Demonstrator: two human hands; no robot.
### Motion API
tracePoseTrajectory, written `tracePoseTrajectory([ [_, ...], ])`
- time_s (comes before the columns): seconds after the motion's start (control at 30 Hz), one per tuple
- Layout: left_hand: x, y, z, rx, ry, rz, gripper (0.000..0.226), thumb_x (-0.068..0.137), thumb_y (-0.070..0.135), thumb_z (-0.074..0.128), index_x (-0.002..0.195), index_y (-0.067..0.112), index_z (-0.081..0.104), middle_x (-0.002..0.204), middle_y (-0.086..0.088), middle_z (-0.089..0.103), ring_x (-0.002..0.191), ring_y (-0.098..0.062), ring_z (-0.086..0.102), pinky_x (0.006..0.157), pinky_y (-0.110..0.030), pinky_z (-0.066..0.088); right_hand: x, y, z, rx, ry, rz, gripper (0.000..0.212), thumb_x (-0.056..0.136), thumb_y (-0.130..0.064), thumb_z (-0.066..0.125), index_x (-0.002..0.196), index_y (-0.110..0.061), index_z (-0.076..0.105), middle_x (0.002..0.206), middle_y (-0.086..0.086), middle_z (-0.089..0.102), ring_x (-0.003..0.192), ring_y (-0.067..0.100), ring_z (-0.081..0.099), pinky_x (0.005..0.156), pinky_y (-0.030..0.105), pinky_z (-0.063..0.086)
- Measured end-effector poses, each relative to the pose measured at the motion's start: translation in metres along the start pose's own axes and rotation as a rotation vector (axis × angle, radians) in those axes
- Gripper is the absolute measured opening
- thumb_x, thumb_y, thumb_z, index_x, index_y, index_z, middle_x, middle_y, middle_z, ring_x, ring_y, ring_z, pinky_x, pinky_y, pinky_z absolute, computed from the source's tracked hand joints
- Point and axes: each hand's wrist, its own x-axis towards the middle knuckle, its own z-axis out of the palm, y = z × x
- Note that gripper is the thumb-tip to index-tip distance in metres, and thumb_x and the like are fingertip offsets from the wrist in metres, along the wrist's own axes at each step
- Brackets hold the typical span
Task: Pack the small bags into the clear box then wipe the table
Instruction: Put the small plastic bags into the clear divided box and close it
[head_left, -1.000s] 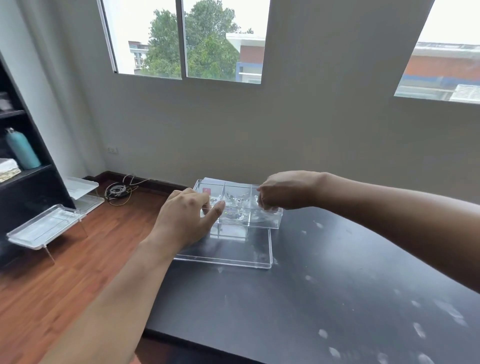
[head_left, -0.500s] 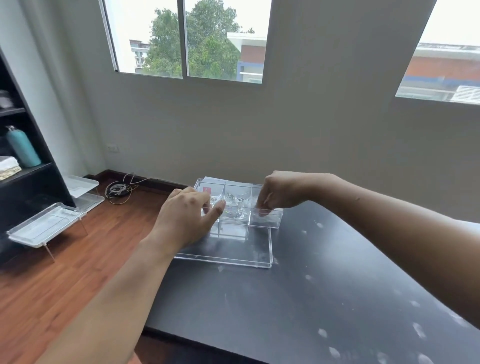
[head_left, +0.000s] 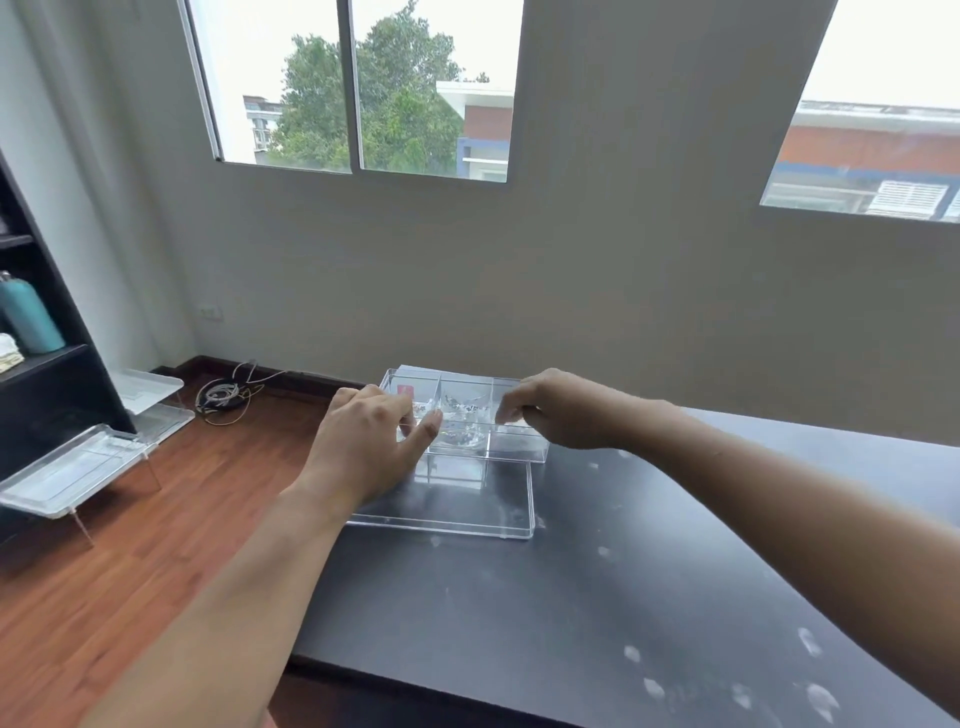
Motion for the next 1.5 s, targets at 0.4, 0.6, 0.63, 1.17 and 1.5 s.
tracePoseTrajectory([
  [0.4,-0.013,0.014,-0.011,0.032,0.261,0.219,0.015,0.096,0.044,0.057,0.089,0.031,0.057,0.091,0.017,0.064,0.097,-0.012,0.061,0.089,-0.033,0.030,-0.054,-0.025,0.029,-0.283,0.335,-0.329,0.034,0.093,-0.056,0.065,0.095,-0.024,0.078,0.117,-0.006,0.070,0.124,0.017,0.056,0.110,0.037,0.038],
  [0.6,-0.035,0.014,-0.017,0.029,0.248,0.264,0.014,0.097,0.045,0.058,0.089,0.034,0.058,0.096,0.017,0.065,0.100,-0.010,0.059,0.087,-0.037,0.036,-0.068,-0.043,0.042,-0.235,0.327,-0.341,0.038,0.090,-0.062,0.066,0.084,-0.028,0.080,0.119,-0.010,0.068,0.134,0.017,0.048,0.115,0.038,0.030],
  [0.63,-0.040,0.012,-0.019,0.029,0.233,0.265,0.015,0.097,0.046,0.057,0.089,0.034,0.058,0.095,0.018,0.064,0.099,-0.010,0.059,0.087,-0.037,0.036,-0.070,-0.046,0.044,-0.217,0.327,-0.349,0.038,0.091,-0.062,0.065,0.082,-0.028,0.080,0.118,-0.010,0.069,0.133,0.016,0.049,0.114,0.037,0.030],
  [1.17,-0.078,-0.018,-0.036,-0.061,0.023,0.197,0.044,0.100,0.070,0.032,0.083,0.040,0.059,0.100,0.026,0.061,0.107,0.001,0.055,0.099,-0.041,0.030,-0.085,-0.070,0.055,-0.043,0.250,-0.244,0.018,0.101,-0.038,0.060,0.095,-0.024,0.071,0.118,-0.014,0.065,0.115,0.015,0.054,0.104,0.036,0.037],
  [1.5,-0.070,-0.016,-0.046,-0.267,0.227,0.165,0.064,0.076,0.074,0.072,0.125,0.039,0.050,0.126,0.028,0.053,0.119,0.013,0.047,0.102,-0.036,0.040,-0.078,-0.069,0.013,0.312,0.234,0.035,0.017,0.102,-0.037,0.061,0.090,-0.024,0.063,0.094,-0.012,0.059,0.080,0.004,0.054,0.071,0.014,0.040],
])
